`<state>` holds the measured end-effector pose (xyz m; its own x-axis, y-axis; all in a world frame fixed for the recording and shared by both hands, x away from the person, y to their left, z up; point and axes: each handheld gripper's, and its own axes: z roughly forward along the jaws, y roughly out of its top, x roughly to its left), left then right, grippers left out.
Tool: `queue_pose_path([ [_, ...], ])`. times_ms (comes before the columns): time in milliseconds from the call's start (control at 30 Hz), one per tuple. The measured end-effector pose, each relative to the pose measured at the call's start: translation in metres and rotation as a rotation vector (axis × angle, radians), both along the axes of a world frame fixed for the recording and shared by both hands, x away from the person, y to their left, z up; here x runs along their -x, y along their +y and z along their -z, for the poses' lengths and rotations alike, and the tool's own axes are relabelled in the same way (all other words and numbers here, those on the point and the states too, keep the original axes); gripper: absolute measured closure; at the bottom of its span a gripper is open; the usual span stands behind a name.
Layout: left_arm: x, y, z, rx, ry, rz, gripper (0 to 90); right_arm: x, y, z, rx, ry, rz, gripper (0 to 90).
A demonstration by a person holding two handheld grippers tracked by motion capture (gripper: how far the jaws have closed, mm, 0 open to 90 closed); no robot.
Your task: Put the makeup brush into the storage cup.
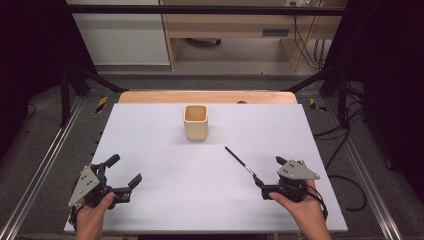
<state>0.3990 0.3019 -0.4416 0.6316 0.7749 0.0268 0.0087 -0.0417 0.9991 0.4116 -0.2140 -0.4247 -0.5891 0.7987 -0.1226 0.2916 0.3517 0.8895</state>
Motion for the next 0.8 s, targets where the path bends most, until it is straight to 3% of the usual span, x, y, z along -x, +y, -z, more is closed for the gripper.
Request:
queue_pose_path([
  [167,0.0,0.0,0.001,-0.003,0.002,0.005,0.3,-0.019,0.005,-0.003,0.062,0.085,-0.006,5.7],
  [333,0.0,0.0,0.0,-0.004,0.001,0.006,0.4,-0.035,0.009,-0.002,0.077,0.159,-0.028,6.2],
  [800,0.0,-0.002,0.001,-0.014,0.002,0.016,0.5,-0.065,0.031,0.003,0.151,0.254,-0.053,8.1],
])
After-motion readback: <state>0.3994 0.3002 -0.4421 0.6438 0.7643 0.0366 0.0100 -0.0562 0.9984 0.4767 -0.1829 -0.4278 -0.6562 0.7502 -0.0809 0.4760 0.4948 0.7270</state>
